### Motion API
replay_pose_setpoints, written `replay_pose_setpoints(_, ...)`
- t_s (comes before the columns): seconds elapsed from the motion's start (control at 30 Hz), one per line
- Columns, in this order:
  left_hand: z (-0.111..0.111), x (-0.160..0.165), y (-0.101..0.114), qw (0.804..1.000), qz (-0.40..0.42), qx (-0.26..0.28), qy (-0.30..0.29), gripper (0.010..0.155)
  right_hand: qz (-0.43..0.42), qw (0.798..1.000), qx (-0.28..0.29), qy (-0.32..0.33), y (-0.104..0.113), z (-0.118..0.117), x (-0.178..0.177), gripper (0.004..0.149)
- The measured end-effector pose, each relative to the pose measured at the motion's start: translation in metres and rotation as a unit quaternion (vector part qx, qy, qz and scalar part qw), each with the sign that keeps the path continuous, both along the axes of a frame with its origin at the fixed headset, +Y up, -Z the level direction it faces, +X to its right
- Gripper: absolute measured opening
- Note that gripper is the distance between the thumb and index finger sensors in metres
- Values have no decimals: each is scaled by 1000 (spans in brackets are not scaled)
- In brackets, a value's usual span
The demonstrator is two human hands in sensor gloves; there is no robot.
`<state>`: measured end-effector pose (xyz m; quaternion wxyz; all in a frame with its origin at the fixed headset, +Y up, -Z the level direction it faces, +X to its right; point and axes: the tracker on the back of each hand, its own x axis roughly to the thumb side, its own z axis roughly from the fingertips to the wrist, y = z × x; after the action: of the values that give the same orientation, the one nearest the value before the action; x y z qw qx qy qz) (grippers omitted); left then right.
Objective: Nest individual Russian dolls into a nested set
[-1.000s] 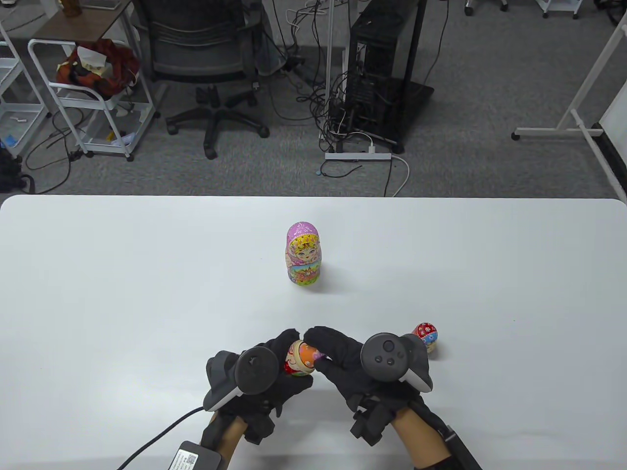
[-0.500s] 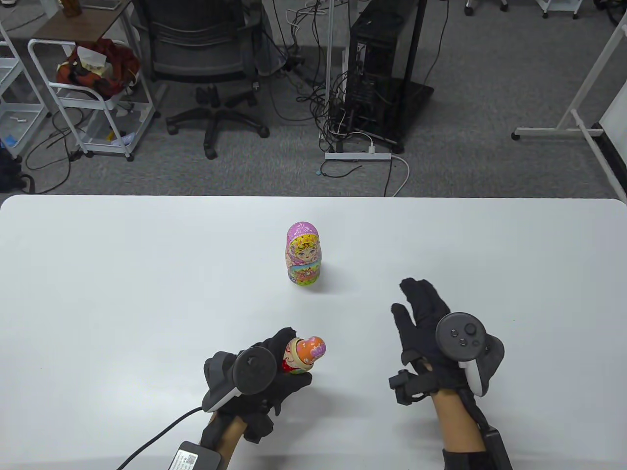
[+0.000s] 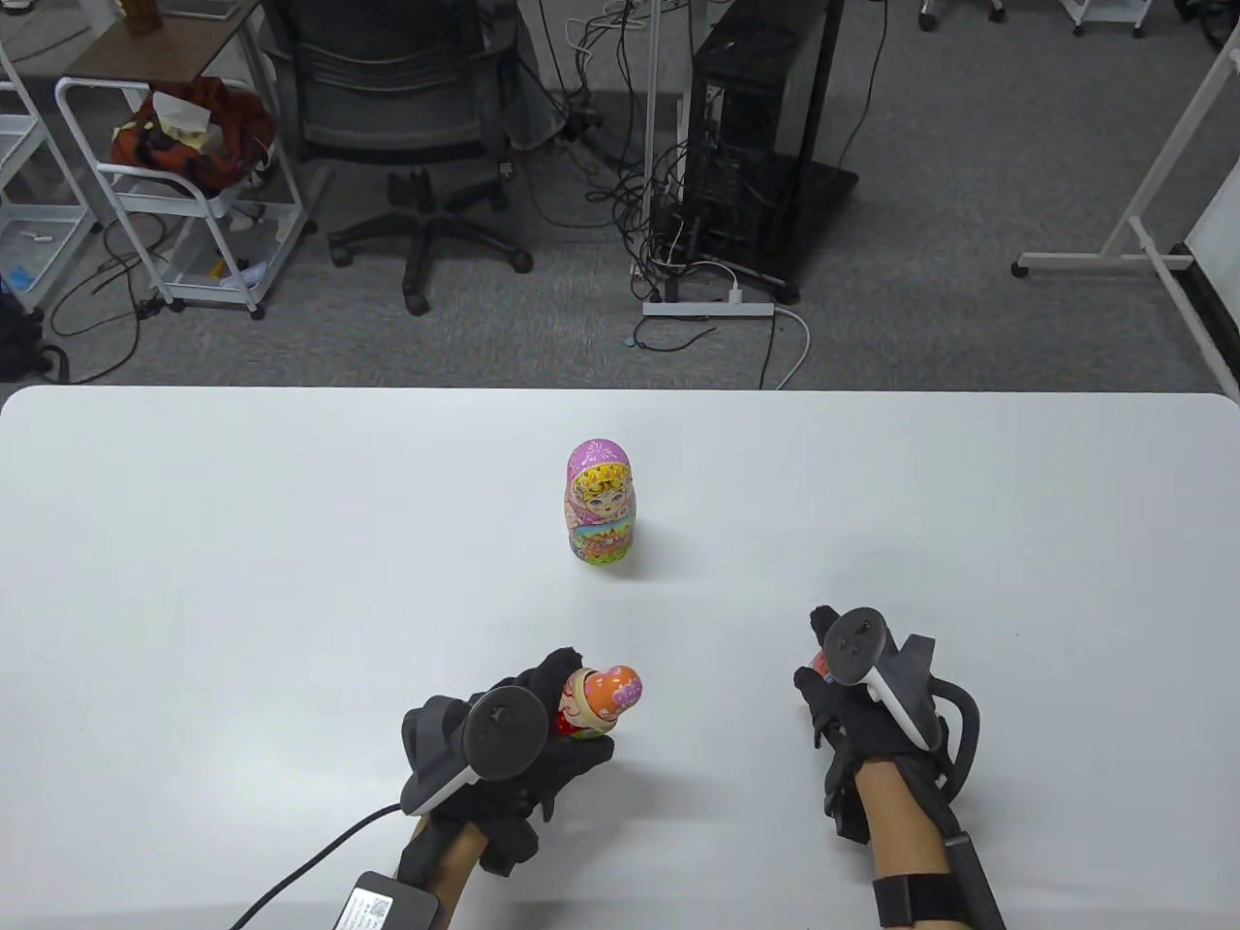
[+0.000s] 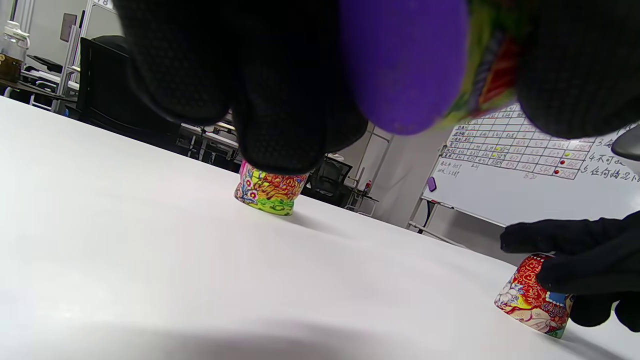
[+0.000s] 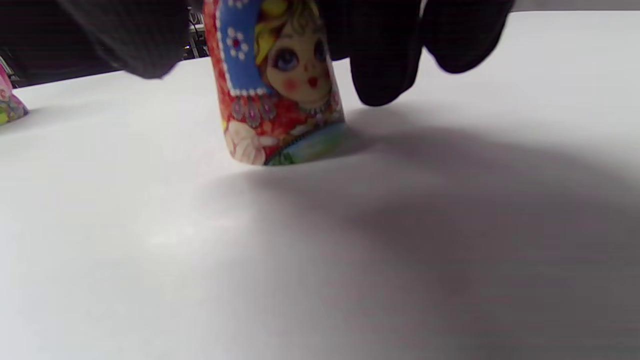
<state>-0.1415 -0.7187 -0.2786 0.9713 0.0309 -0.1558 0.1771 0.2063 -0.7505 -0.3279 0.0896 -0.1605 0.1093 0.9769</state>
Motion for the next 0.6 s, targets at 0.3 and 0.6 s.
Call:
replay_pose_setpoints(0.3,0,0,-1,1000,-3,0,0,94,3,1000,29,-11,-4,-2,1,60)
replay_pose_setpoints(0.6,-2,0,-3,1000,-15,-3,5,95,-222,960,148,90,31,8,-24,61)
